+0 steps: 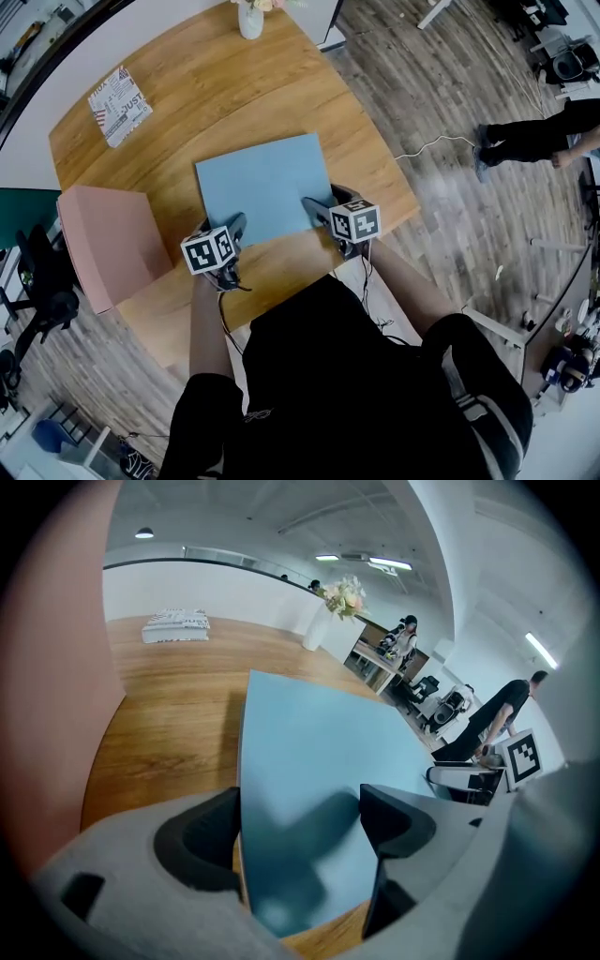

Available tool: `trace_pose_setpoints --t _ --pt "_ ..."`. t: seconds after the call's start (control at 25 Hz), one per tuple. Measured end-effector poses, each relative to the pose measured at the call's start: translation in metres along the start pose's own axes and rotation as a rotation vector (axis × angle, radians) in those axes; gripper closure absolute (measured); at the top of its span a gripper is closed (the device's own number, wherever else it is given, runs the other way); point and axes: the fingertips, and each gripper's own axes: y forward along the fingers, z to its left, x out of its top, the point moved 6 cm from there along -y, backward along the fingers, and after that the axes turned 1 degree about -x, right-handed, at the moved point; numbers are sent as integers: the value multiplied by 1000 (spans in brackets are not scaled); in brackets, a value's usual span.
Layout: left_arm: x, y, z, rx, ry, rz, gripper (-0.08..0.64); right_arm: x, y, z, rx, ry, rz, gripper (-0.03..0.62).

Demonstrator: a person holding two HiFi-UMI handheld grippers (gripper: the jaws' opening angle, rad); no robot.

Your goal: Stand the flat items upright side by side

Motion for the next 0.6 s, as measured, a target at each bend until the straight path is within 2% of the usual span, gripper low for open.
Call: trace_pose_setpoints --t 0.16,0.32,0.44,0.6 --pt "-23 -8 -9 -1 -17 20 150 -19 -14 0 14 1 16 258" --pt "-31 -11 -10 -44 -6 43 147 -26 -23 -2 53 -13 37 256" --pt "-16 -12 -3 -74 4 25 138 -7 -22 -12 63 -37 10 238" --pt "11 -1 9 -119 -36 13 124 26 -5 -18 104 -25 9 219"
